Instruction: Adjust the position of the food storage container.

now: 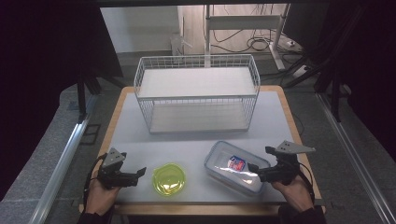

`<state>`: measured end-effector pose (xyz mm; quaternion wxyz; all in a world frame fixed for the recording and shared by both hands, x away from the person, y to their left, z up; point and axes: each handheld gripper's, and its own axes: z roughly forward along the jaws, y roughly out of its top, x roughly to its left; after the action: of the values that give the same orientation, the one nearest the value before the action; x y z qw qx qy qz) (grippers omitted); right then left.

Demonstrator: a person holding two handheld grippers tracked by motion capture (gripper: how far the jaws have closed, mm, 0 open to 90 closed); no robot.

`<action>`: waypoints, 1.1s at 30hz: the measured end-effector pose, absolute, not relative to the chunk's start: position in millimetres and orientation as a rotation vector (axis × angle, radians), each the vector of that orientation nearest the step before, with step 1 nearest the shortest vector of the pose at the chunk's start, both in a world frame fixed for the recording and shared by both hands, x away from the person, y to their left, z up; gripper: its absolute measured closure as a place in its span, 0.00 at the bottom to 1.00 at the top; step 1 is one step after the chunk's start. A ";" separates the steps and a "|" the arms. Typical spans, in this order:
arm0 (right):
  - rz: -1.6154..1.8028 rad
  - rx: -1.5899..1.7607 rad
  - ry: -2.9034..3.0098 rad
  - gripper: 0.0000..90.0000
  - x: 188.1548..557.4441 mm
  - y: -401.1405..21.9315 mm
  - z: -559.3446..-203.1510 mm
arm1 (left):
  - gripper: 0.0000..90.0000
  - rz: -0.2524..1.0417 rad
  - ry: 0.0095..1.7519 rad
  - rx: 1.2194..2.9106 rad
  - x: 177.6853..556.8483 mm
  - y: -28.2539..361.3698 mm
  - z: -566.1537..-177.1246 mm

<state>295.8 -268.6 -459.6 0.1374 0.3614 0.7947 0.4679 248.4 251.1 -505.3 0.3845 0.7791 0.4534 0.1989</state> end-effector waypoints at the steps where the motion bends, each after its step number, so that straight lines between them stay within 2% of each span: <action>1: 1.334 1.054 2.315 0.00 296.1 -268.8 -460.4 | 0.05 0.497 1.160 1.990 249.1 251.5 -506.2; 4: 1.301 1.054 2.334 0.00 296.1 -268.0 -462.1 | 0.04 0.445 1.154 1.976 250.7 254.4 -507.6; 8: 1.297 1.056 2.338 0.00 295.6 -265.9 -462.1 | 0.05 0.447 1.152 1.961 250.4 255.3 -506.1; 21: 1.282 1.076 2.342 0.04 296.4 -264.2 -466.7 | 0.18 0.461 1.138 1.952 249.5 255.6 -503.9; 26: 1.293 1.092 2.337 0.05 297.0 -265.3 -467.3 | 0.35 0.451 1.098 1.954 247.5 253.9 -498.7; 33: 1.308 1.100 2.330 0.06 297.0 -266.2 -466.5 | 0.71 0.416 1.001 1.957 243.0 239.7 -483.0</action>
<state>297.0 -266.2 -466.5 0.1256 0.3777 0.7999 0.4492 243.0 239.7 -483.0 0.4370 0.7868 0.4026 0.1671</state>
